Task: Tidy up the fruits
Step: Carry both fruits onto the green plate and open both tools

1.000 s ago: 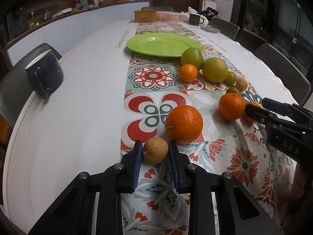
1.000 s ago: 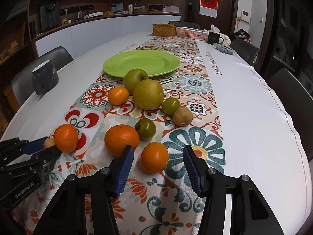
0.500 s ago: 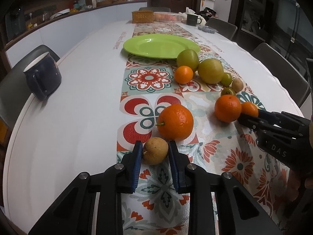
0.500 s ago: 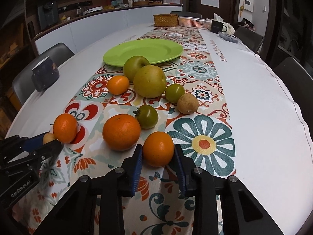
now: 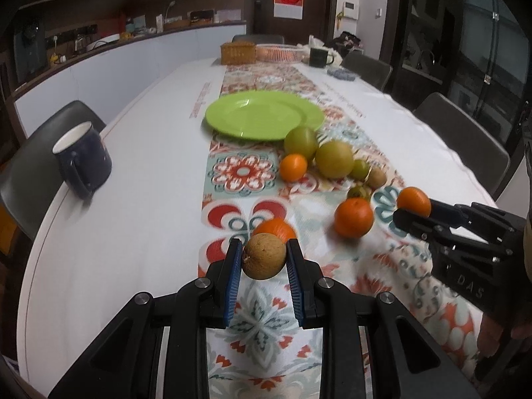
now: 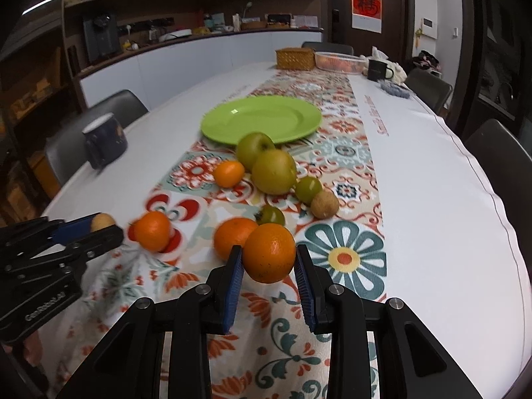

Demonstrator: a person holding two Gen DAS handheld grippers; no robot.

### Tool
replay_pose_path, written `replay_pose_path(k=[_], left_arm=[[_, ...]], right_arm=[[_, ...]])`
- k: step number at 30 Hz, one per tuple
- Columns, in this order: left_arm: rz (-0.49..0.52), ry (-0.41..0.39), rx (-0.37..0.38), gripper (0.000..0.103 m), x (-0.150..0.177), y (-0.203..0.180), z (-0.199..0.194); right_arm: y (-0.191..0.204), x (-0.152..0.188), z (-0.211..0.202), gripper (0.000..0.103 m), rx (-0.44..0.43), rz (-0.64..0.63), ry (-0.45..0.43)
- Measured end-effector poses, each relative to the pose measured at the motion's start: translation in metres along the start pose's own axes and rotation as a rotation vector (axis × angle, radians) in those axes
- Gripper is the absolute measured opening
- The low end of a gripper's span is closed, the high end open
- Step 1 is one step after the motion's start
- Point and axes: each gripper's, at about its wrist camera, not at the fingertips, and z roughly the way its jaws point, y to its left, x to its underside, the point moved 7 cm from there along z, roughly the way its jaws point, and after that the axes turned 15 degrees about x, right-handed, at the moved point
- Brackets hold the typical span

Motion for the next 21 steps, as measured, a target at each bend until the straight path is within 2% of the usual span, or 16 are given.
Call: replay_pose_path(k=[10, 21], left_arm=[[0.033, -0.045, 0.026, 0.027, -0.048, -0.006, 0.001], [0.051, -0.062, 0.036, 0.027, -0.117, 0.010, 0.029]], right_arm=[[-0.001, -0.047, -0.006, 0.032, -0.071, 0.012, -0.028], [-0.001, -0.112, 0.028, 0.032, -0.103, 0.034, -0.032]])
